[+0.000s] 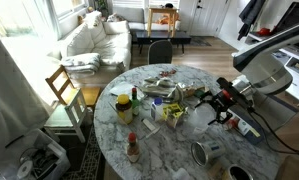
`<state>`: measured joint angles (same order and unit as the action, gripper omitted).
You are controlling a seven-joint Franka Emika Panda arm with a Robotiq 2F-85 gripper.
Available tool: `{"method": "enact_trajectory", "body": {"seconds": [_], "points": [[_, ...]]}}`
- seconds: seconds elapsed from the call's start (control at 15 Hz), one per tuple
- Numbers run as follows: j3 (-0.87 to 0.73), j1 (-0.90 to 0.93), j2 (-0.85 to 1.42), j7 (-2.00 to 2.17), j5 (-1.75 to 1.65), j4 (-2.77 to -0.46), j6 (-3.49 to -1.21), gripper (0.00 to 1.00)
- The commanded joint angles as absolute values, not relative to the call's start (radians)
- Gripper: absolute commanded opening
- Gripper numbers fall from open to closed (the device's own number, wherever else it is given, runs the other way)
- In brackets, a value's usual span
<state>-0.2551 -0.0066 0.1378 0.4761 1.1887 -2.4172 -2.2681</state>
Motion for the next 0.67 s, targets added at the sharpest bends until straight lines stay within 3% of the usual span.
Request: {"method": "enact_trajectory", "body": {"seconds": [0.0,0.33,0.4,0.6], "points": [[-0.224,-0.049,0.156,0.561,1.115,-2.421,-2.341,1.0],[-0.219,-0.062,0.147,0.711,0.982,-2.422,-2.35,1.0],[-0.218,-0.061,0.14,0.756,0.943,-2.422,-2.353,0.75],[-0.21,-0.048,0.114,0.938,0.791,-2.413,-2.364,0.71]]}}
